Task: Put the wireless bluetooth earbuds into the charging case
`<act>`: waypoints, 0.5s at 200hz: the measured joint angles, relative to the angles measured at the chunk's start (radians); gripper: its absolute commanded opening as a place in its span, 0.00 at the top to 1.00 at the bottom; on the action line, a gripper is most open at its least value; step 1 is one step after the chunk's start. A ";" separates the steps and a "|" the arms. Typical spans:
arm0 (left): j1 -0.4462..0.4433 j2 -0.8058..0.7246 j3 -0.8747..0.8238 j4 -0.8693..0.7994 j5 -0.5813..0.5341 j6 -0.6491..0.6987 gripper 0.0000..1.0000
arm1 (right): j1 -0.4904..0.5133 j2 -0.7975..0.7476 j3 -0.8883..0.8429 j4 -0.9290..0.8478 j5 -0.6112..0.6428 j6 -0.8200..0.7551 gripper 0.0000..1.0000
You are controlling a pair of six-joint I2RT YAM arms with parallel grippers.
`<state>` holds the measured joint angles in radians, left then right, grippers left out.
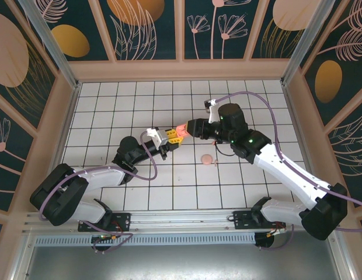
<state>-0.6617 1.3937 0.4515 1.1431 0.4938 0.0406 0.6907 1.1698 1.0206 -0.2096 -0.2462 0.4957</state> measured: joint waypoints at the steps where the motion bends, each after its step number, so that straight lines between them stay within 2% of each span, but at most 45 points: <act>1: 0.000 0.000 0.000 0.000 0.000 0.000 0.88 | 0.000 0.000 -0.001 0.000 0.000 0.000 0.57; 72: 0.000 0.000 0.000 -0.005 0.003 0.000 0.88 | -0.018 0.008 -0.029 0.013 -0.025 0.004 0.59; 100: 0.000 0.000 0.000 -0.005 0.003 0.000 0.88 | -0.027 0.008 -0.035 0.026 -0.034 0.008 0.63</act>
<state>-0.6617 1.3937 0.4519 1.1378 0.4965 0.0406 0.6640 1.1774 0.9852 -0.1833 -0.2802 0.5041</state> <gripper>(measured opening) 0.164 0.390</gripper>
